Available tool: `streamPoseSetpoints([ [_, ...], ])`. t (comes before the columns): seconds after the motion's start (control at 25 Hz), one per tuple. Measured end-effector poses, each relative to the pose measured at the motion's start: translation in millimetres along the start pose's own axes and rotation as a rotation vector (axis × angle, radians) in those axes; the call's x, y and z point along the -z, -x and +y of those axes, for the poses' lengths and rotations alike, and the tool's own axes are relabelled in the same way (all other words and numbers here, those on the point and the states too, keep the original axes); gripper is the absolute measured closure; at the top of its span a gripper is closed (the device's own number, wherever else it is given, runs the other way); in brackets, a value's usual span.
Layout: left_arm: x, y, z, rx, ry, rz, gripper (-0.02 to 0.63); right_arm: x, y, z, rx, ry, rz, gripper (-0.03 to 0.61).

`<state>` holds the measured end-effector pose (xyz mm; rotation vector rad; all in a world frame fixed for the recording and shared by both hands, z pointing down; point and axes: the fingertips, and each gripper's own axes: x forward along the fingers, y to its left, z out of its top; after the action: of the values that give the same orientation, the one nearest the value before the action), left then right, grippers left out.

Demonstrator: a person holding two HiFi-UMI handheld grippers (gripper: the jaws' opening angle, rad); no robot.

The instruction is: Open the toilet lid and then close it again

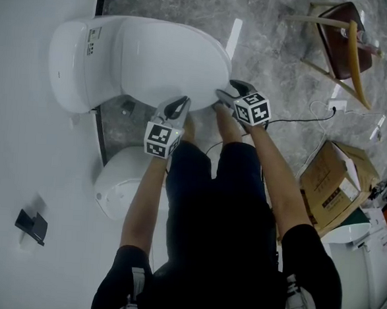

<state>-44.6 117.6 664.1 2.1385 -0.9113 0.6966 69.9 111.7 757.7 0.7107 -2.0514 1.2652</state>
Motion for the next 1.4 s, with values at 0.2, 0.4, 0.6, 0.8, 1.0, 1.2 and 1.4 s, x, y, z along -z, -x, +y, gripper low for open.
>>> streamPoseSetpoints([
  [0.2, 1.5, -4.6, -0.3, 0.009, -0.011, 0.014, 0.581, 12.4, -8.0, -16.7, 0.037, -0.011, 0.041, 0.311],
  [0.4, 3.3, -5.4, 4.4, 0.01, -0.017, 0.023, 0.581, 22.1, -19.9, -32.9, 0.076, -0.006, 0.084, 0.312],
  [0.6, 4.0, -3.4, 8.6, 0.009, -0.03, 0.029, 0.581, 32.8, -30.3, -49.5, 0.126, 0.0, 0.139, 0.311],
  [0.8, 8.7, -2.5, 16.4, 0.0, -0.021, 0.035, 0.581, 40.2, -42.4, -60.5, 0.158, 0.021, 0.178, 0.311],
  [1.0, 10.4, -8.6, 18.7, 0.001, -0.018, 0.033, 0.581, 46.0, -51.4, -71.6, 0.176, 0.056, 0.21, 0.311],
  [1.2, 11.1, -16.4, 18.7, 0.006, -0.011, 0.026, 0.581, 52.7, -60.3, -80.6, 0.191, 0.106, 0.237, 0.312],
  [1.4, 18.2, -28.6, 21.3, 0.012, -0.012, 0.033, 0.581, 53.4, -72.1, -85.6, 0.201, 0.109, 0.242, 0.313],
])
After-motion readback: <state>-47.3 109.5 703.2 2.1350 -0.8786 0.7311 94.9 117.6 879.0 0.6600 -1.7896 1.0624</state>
